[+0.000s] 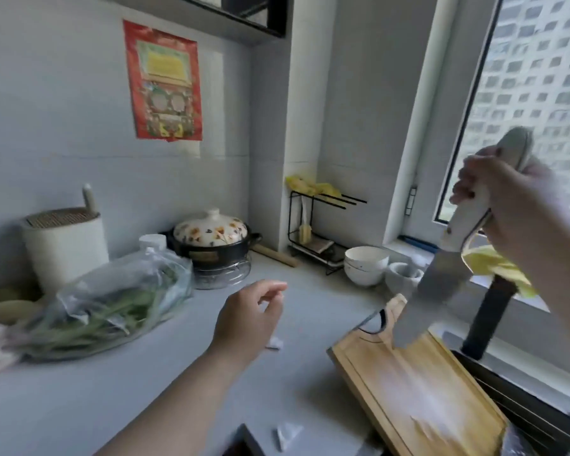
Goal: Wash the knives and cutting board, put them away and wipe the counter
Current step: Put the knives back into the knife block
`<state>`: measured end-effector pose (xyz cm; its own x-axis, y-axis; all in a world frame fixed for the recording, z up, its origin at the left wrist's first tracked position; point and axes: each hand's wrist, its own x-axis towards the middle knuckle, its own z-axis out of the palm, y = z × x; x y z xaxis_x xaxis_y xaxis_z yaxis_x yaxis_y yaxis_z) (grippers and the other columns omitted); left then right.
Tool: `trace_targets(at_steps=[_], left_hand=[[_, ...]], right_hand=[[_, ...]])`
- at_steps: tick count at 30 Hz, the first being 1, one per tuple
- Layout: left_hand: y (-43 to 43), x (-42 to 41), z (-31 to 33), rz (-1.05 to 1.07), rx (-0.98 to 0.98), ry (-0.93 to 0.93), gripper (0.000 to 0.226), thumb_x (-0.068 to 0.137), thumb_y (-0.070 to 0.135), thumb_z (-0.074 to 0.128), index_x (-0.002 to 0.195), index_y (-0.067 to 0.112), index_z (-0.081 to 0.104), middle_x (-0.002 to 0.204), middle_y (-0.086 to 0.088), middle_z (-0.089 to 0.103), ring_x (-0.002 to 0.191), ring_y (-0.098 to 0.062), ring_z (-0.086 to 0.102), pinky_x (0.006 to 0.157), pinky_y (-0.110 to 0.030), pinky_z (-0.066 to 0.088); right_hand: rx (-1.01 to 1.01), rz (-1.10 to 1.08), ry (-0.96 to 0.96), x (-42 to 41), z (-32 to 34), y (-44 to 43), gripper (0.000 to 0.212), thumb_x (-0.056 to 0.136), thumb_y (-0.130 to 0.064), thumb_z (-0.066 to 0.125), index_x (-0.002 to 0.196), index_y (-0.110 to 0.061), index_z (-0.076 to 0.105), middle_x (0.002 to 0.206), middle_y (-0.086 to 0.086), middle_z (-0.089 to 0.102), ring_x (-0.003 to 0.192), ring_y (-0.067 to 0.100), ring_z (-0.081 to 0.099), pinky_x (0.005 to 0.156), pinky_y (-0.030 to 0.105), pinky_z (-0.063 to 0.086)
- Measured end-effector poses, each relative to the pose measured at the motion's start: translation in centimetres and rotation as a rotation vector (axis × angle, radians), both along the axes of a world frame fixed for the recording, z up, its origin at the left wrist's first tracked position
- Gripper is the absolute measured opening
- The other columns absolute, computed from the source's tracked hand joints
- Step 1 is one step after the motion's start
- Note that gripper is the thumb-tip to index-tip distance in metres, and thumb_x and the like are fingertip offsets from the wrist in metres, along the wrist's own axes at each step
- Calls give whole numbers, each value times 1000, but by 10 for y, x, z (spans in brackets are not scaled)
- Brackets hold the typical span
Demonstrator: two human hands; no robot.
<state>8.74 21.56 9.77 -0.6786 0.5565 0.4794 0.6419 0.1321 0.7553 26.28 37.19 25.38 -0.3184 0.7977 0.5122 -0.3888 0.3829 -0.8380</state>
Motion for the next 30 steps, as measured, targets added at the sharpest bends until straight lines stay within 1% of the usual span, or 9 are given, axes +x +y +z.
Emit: trace_targets(at_steps=[3, 6, 8, 10, 13, 17, 20, 23, 30], left_hand=[[-36, -64, 0, 149, 2, 27, 18, 86, 14, 59, 99, 10, 70, 93, 4, 68, 94, -18, 63, 77, -19, 40], [-81, -122, 0, 307, -26, 51, 41, 74, 32, 48, 98, 8, 71, 102, -6, 71, 99, -22, 63, 81, -23, 40], [-109, -157, 0, 387, -40, 91, 39, 76, 27, 47, 97, 5, 71, 103, -9, 70, 101, -25, 62, 83, -24, 39], [-133, -189, 1, 466, -62, 82, 24, 88, 11, 51, 101, 2, 69, 109, -14, 67, 105, -30, 59, 83, -27, 39], [-159, -241, 2, 579, -98, 69, 29, 90, -1, 45, 113, 3, 63, 125, -15, 58, 114, -34, 53, 91, -34, 40], [-177, -298, 2, 617, -268, 31, 42, 95, 8, 38, 137, 7, 39, 150, -6, 30, 134, -26, 33, 106, -31, 27], [-185, -326, 4, 628, -454, -2, 50, 98, 19, 34, 146, 15, 19, 156, 1, 8, 141, -21, 17, 111, -32, 20], [-187, -352, 7, 648, -565, 28, 54, 98, 25, 32, 147, 17, 10, 156, 2, 2, 143, -21, 10, 113, -34, 17], [-183, -412, -4, 607, -745, 123, 54, 99, 31, 24, 147, 19, 2, 156, 2, -7, 143, -12, -5, 114, -29, 3]], right_hand=[[-5, 47, 130, -64, 9, -19, 29, 89, -4, 50, 65, -19, 41, 37, -11, 46, 38, 5, 42, 47, 21, 40], [-56, 117, 229, -135, 16, -37, 25, 88, -13, 55, 68, -19, 42, 39, -11, 45, 40, 7, 42, 47, 22, 41], [-79, 176, 252, -179, 23, -49, 24, 89, -12, 54, 68, -18, 42, 39, -11, 45, 39, 7, 42, 47, 22, 41], [-93, 238, 273, -220, 28, -60, 25, 89, -10, 52, 68, -18, 41, 40, -10, 46, 37, 7, 42, 48, 22, 40], [-99, 303, 285, -279, 33, -72, 25, 88, -8, 52, 68, -17, 41, 42, -9, 46, 39, 8, 43, 50, 24, 40], [-126, 385, 280, -349, 34, -89, 26, 89, -9, 53, 69, -17, 40, 48, -5, 46, 40, 7, 44, 51, 23, 42], [-158, 478, 277, -395, 33, -103, 26, 90, -8, 54, 69, -16, 41, 57, 0, 44, 45, 8, 43, 54, 24, 42], [-170, 545, 258, -438, 31, -116, 23, 91, -10, 54, 72, -17, 43, 59, -1, 45, 45, 6, 45, 54, 21, 42], [-184, 600, 220, -523, 32, -140, 23, 89, -9, 54, 70, -16, 44, 54, -2, 46, 40, 6, 46, 53, 23, 41]])
